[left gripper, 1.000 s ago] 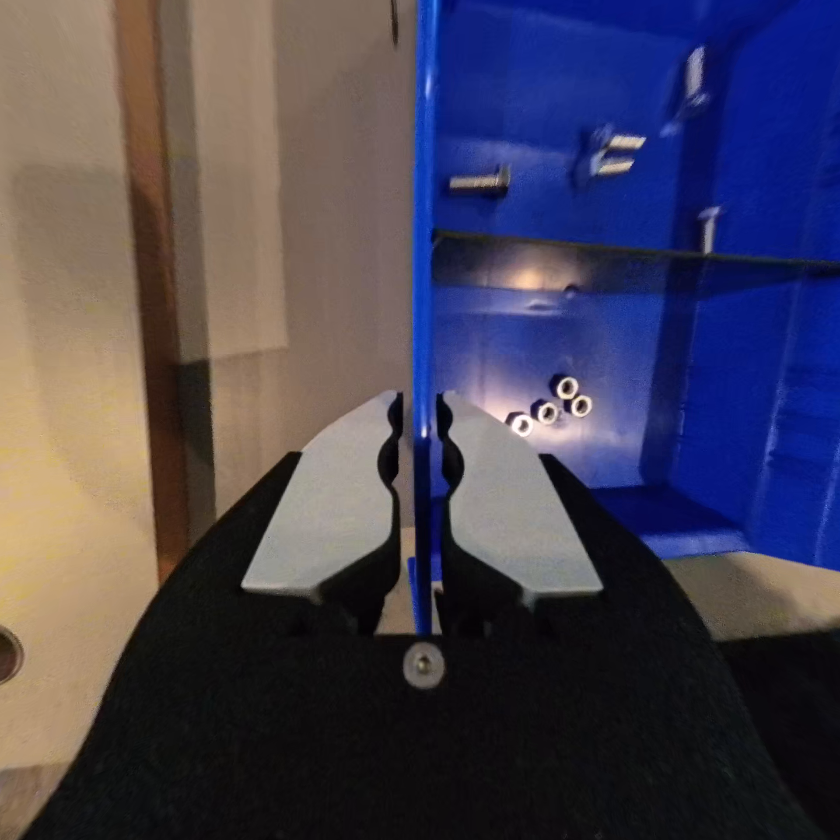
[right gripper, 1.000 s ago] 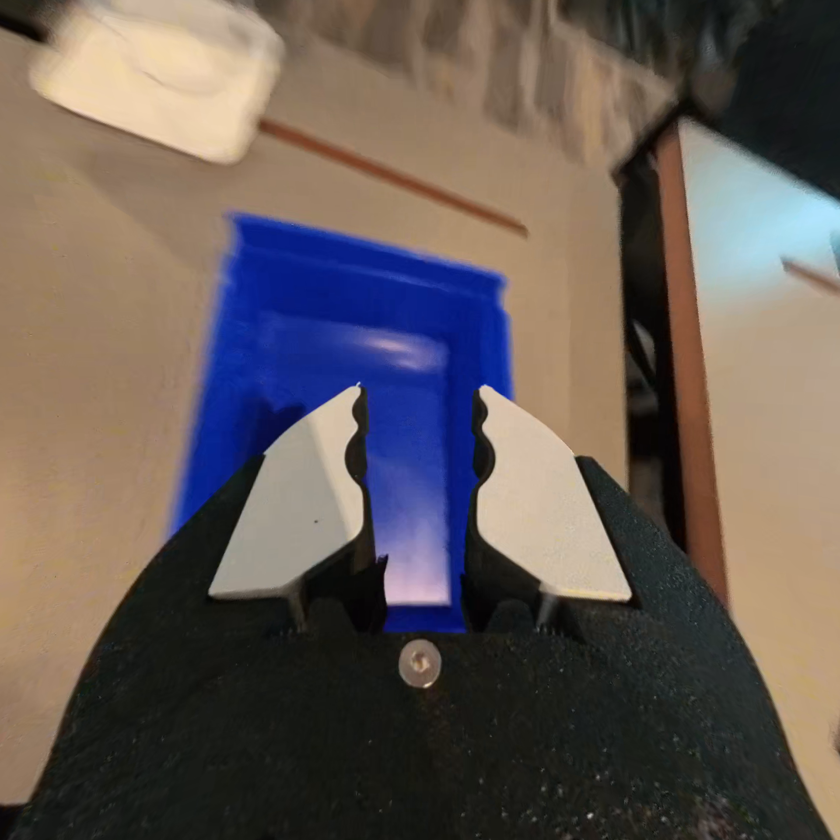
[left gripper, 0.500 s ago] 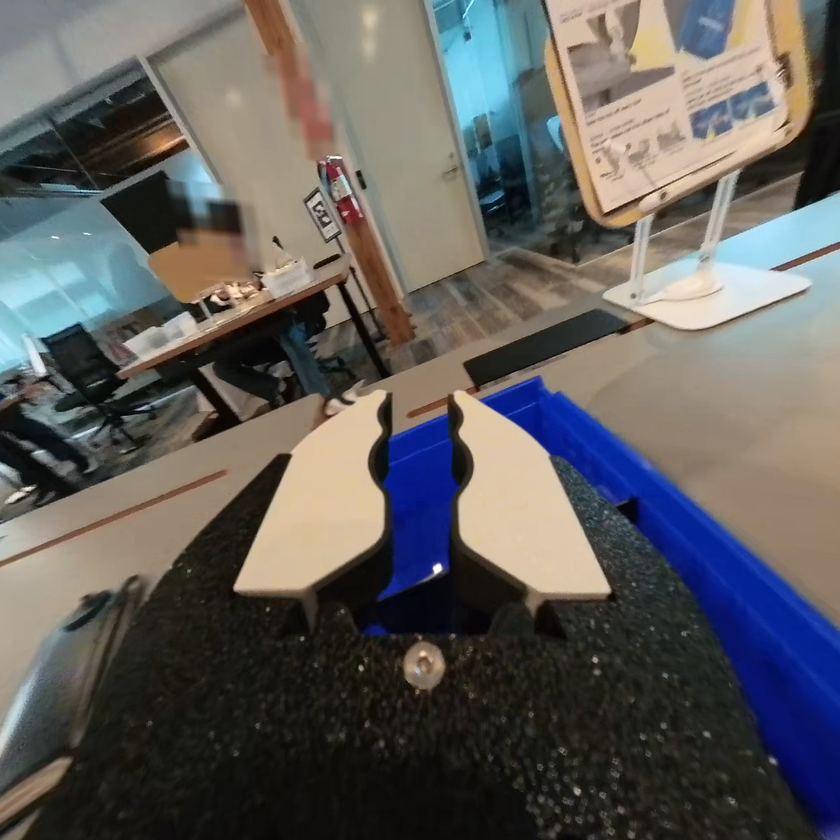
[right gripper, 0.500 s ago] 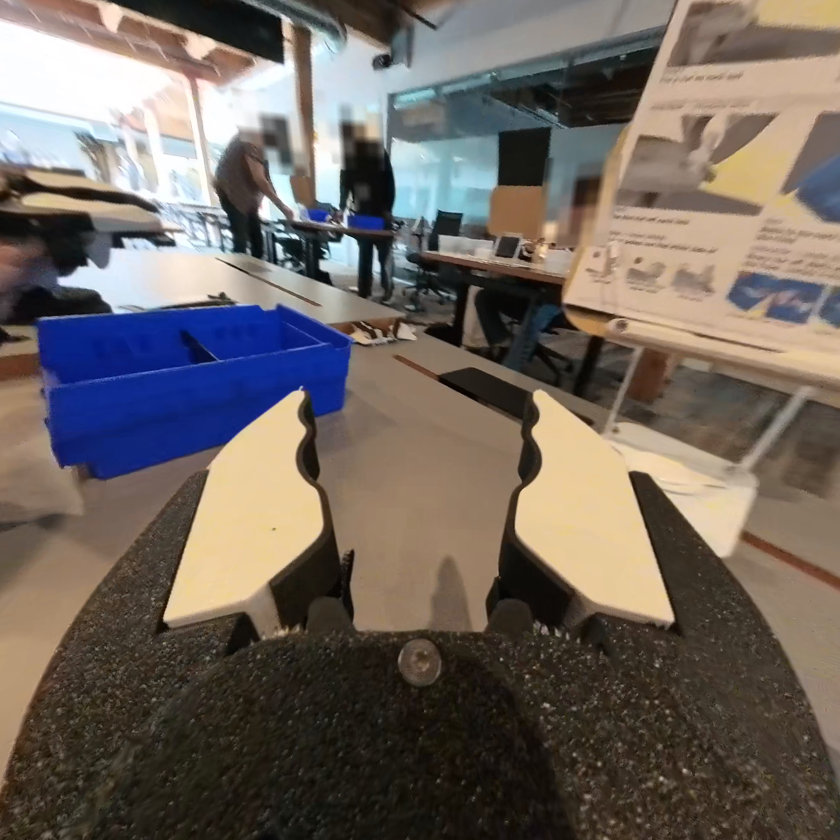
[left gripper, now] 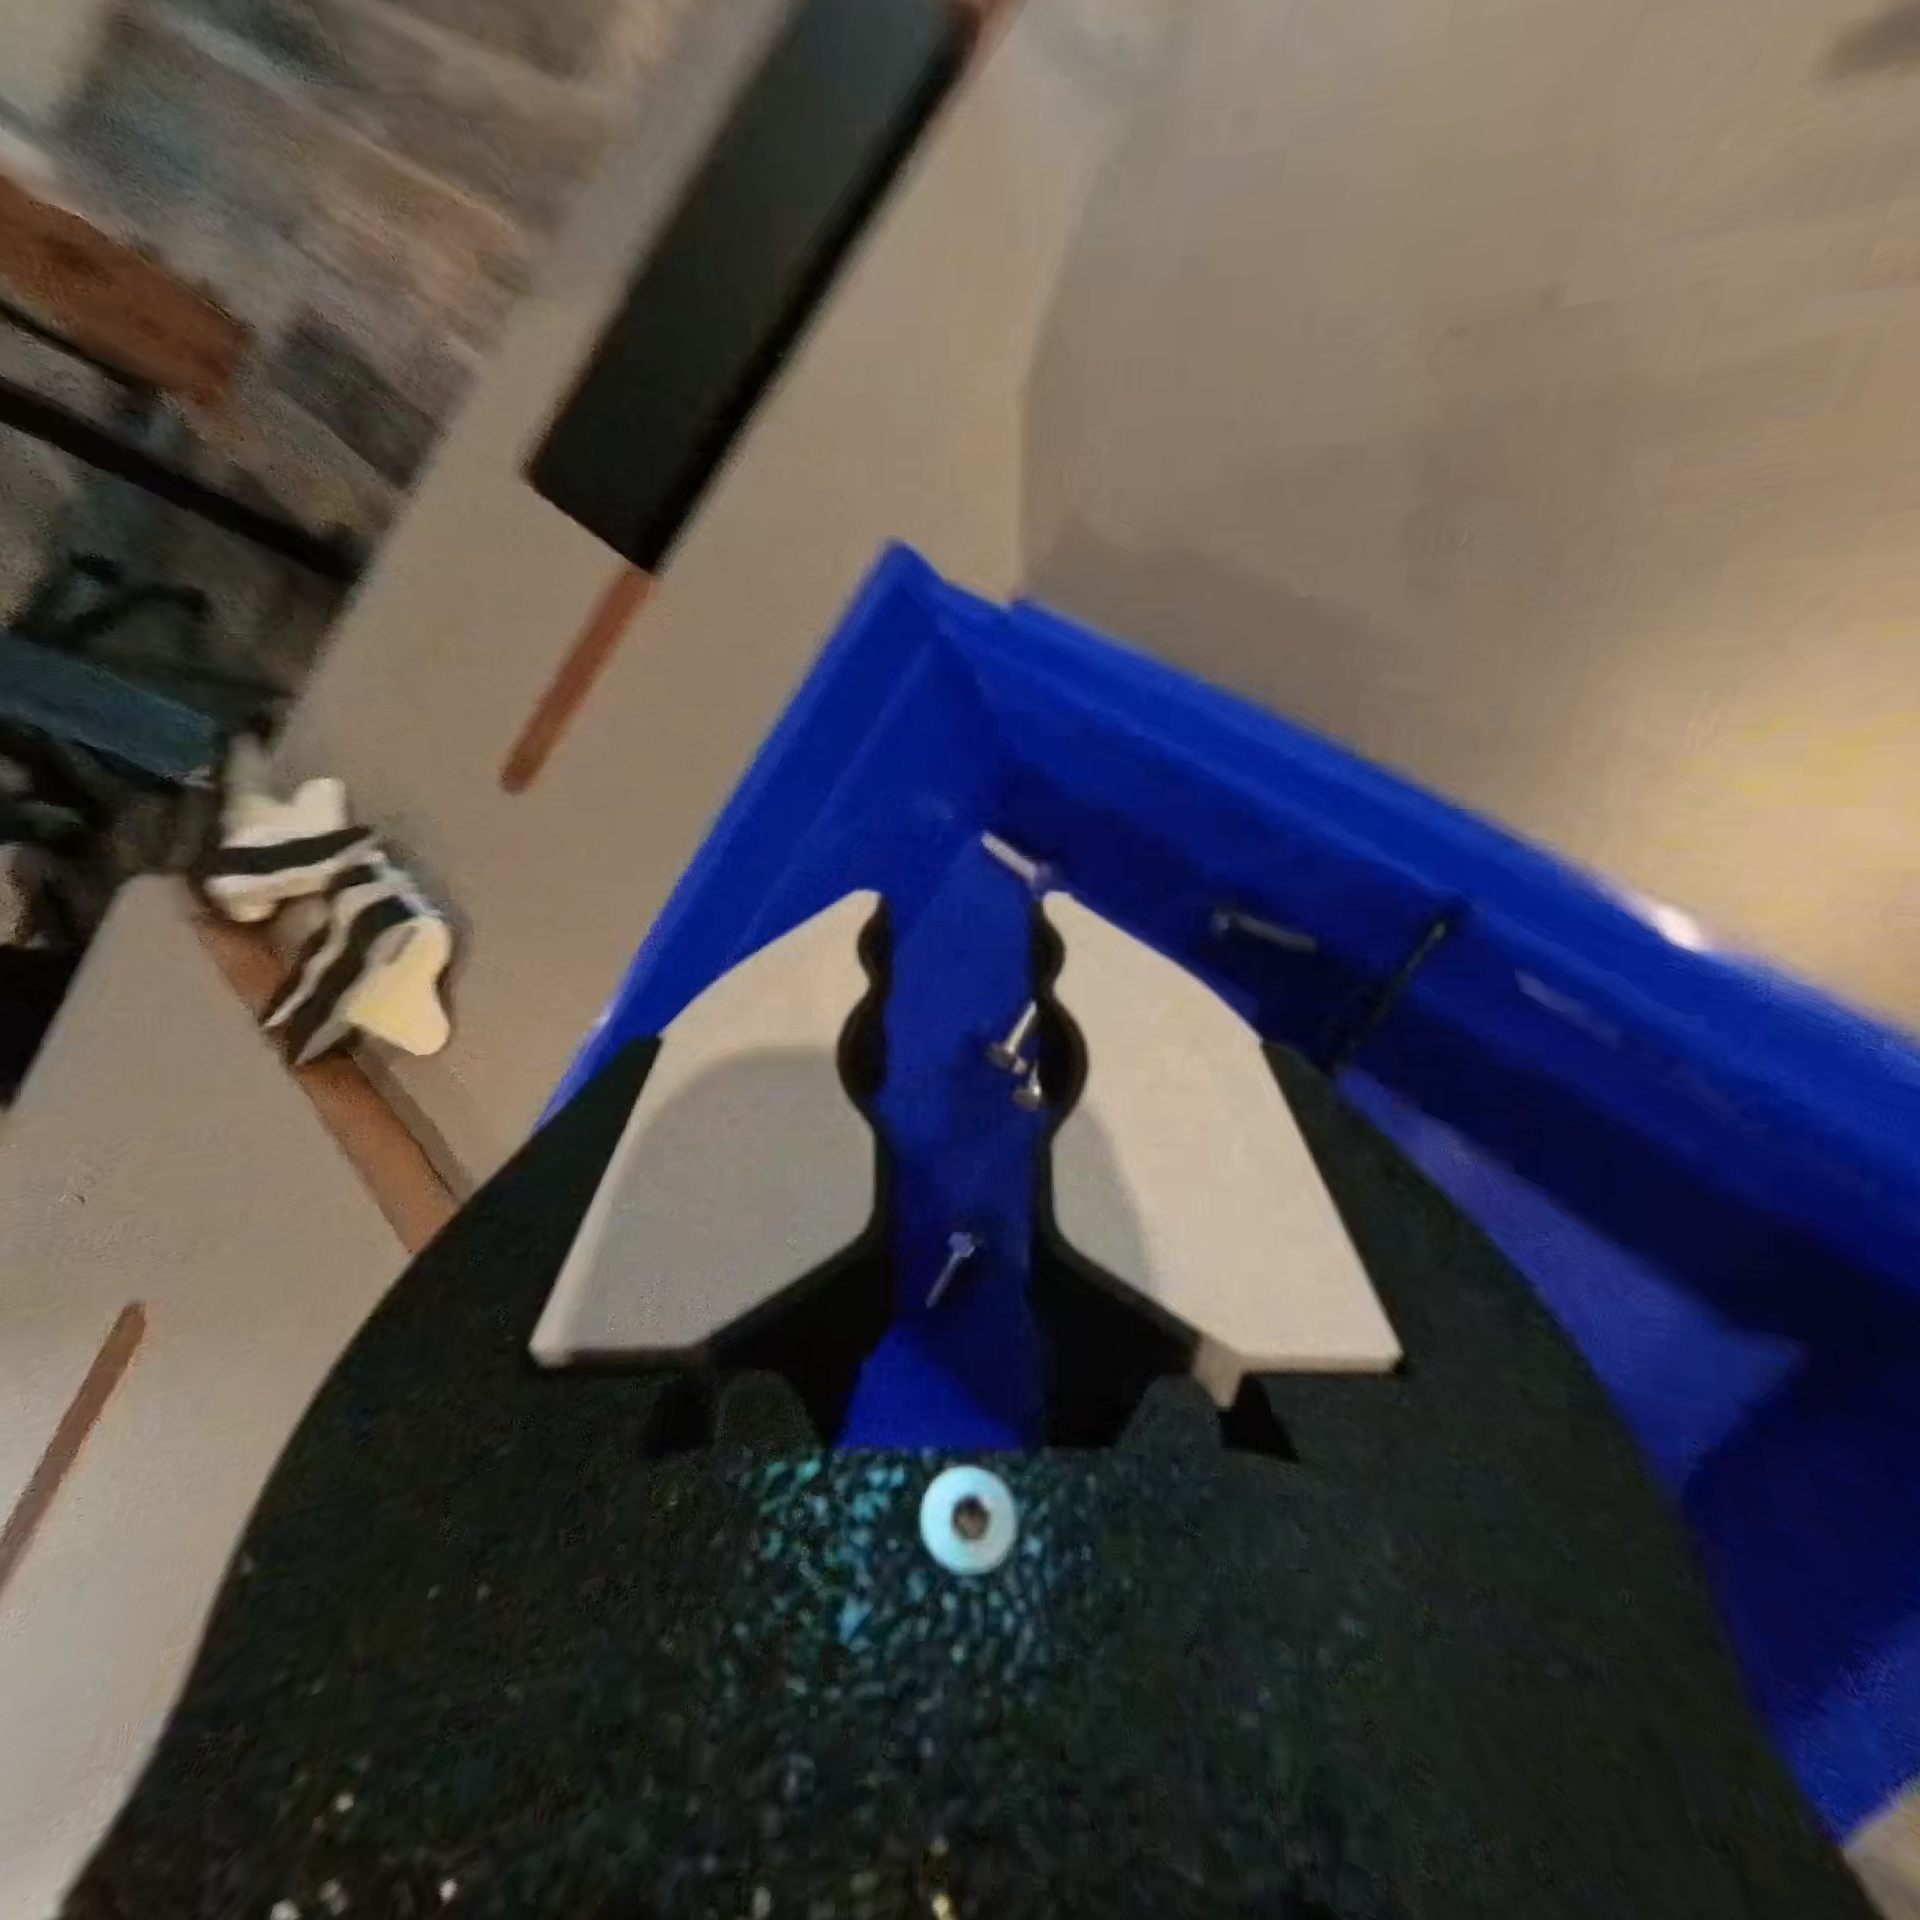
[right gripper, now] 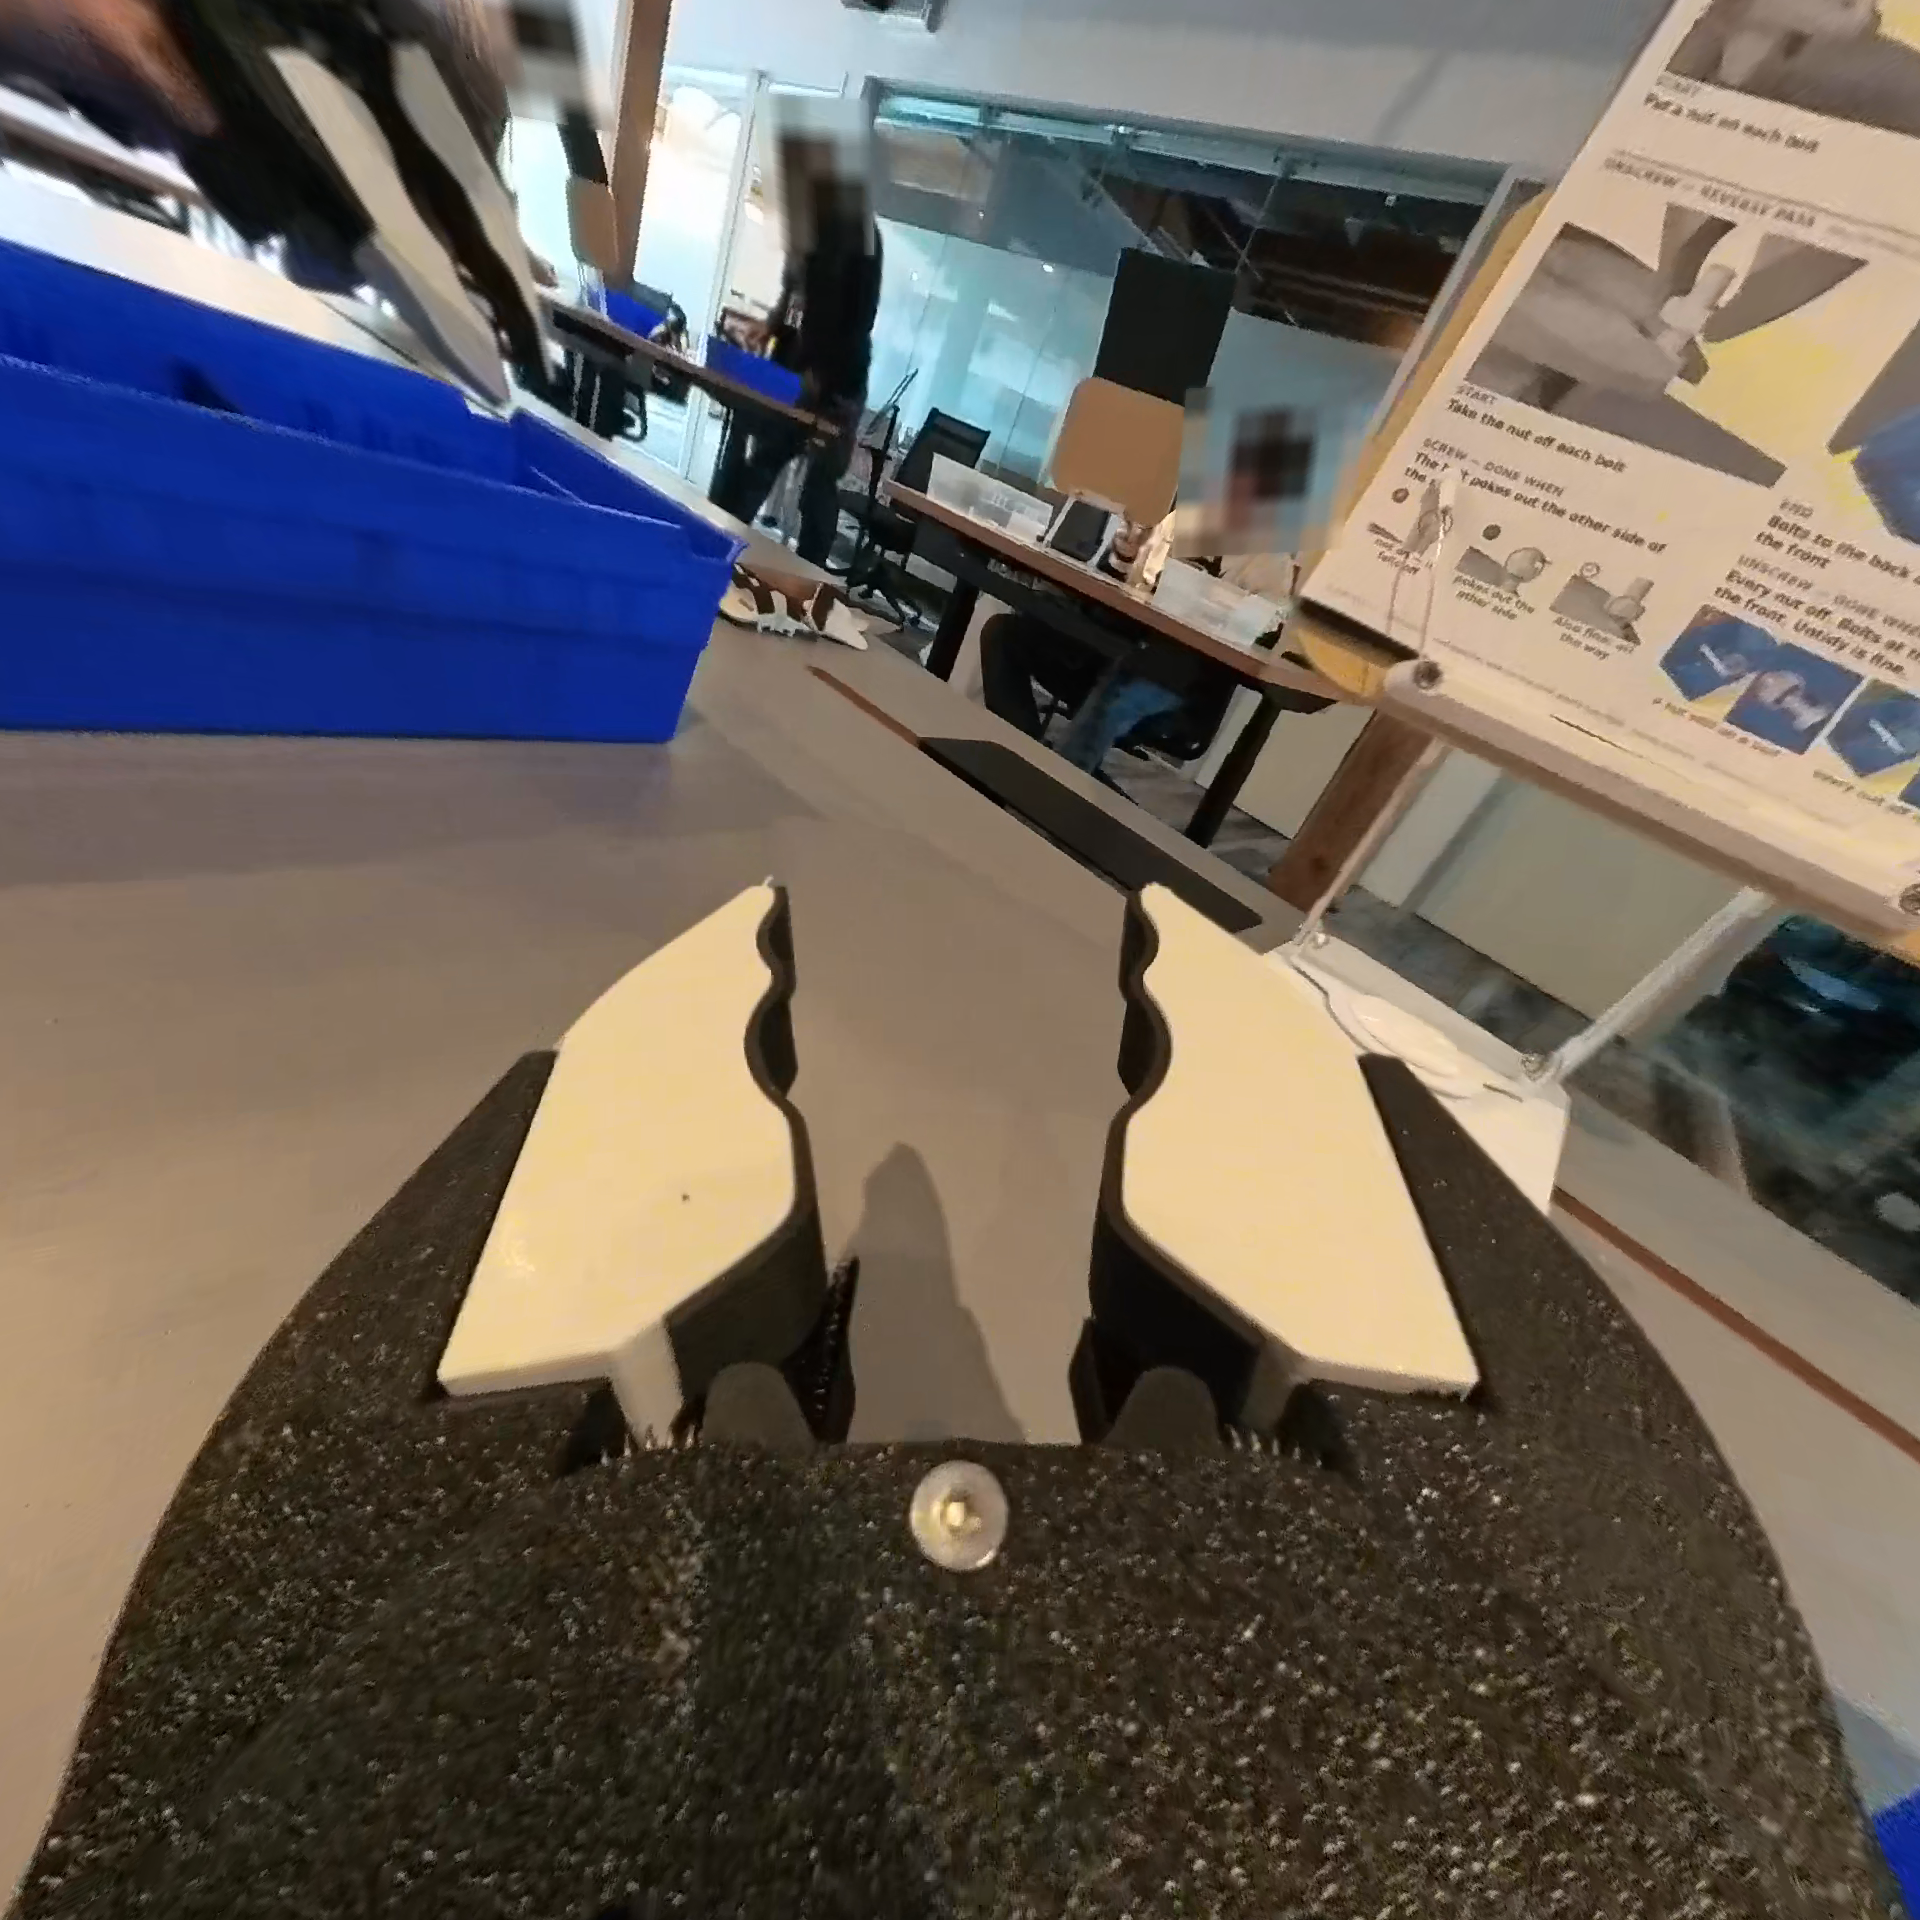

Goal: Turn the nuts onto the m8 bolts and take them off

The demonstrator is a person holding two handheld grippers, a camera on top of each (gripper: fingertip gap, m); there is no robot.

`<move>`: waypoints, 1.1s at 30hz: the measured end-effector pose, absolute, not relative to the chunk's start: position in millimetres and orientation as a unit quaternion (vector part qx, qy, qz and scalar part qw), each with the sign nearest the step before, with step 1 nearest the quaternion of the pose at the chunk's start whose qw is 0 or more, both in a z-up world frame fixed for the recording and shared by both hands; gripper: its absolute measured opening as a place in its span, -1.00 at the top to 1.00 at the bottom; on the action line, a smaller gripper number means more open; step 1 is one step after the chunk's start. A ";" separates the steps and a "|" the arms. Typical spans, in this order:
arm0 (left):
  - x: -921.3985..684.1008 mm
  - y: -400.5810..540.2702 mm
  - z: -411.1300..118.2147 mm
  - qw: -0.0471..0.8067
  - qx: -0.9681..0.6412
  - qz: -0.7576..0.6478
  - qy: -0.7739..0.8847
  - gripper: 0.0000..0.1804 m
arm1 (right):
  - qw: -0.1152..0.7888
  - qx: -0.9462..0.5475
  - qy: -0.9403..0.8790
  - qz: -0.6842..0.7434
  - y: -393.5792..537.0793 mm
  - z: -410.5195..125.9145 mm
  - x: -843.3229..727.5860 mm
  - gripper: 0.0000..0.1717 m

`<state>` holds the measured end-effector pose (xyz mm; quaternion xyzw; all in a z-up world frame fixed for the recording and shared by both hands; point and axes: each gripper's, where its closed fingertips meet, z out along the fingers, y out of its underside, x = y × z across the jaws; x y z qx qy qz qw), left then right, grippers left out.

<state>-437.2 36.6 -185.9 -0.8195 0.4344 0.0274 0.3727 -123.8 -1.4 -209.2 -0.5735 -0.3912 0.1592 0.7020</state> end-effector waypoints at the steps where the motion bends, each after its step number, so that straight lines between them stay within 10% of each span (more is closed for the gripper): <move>1: -438.3 38.2 -198.6 0.332 -0.821 0.021 0.465 0.77 | 0.702 -0.571 -0.395 0.156 -2.4 -210.2 -124.8 0.32; 13: -480.2 16.5 -295.7 -0.024 -0.799 -0.003 0.601 0.79 | 0.696 -0.563 -0.424 0.139 -4.8 -219.3 -134.0 0.38; 29: -486.5 25.3 -311.6 -0.044 -0.805 0.038 0.590 0.83 | 0.693 -0.558 -0.438 0.128 -5.9 -222.0 -137.4 0.40; 33: -480.7 38.6 -286.4 0.069 -0.827 0.056 0.554 0.82 | 0.698 -0.557 -0.431 0.132 -5.9 -219.7 -135.7 0.41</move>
